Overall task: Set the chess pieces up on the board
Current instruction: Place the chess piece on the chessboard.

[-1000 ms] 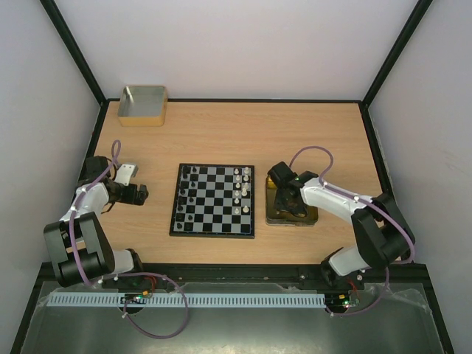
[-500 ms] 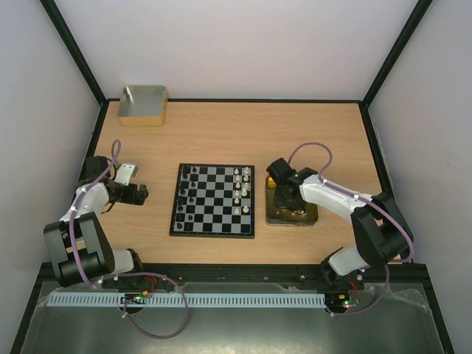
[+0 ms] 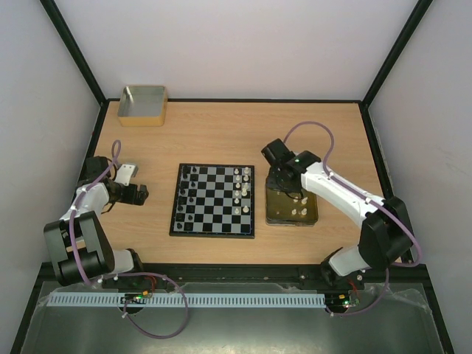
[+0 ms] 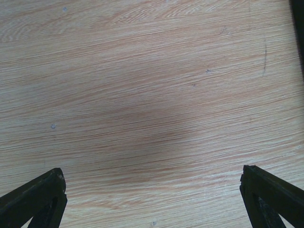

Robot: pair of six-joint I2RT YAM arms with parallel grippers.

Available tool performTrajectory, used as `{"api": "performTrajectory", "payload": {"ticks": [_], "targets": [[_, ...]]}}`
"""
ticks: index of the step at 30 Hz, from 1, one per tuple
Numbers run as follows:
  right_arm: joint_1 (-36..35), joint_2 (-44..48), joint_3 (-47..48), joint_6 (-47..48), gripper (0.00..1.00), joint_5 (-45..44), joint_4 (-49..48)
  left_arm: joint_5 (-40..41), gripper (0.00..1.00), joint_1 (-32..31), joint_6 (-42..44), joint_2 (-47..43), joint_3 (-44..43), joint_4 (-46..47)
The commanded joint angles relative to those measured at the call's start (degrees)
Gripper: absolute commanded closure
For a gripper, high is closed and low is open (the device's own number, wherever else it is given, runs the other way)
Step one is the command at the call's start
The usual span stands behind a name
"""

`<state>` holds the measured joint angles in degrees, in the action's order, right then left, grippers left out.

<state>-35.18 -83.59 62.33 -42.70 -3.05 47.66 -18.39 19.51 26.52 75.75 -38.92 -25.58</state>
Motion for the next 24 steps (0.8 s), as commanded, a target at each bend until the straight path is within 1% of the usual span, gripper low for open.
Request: {"api": "performTrajectory", "payload": {"ticks": [1,4,11,24], "targets": [[-4.14,-1.57,7.04,-1.12,0.88,-1.74,5.24,-0.42,0.01,-0.26,-0.33,0.55,0.75,0.18],[-6.98,-4.16,10.14,-1.91,0.88,-1.38,5.08,-0.42,0.01,-0.21,-0.33,0.54,0.74,0.18],[-11.13,-9.76,11.09,-3.13,0.88,0.90,0.77,-0.42,0.01,-0.18,-0.29,0.54,0.86,0.16],[-13.72,-14.48,8.70,-3.93,0.88,4.32,-4.53,-0.42,0.01,-0.25,-0.26,0.52,1.03,0.36]]}}
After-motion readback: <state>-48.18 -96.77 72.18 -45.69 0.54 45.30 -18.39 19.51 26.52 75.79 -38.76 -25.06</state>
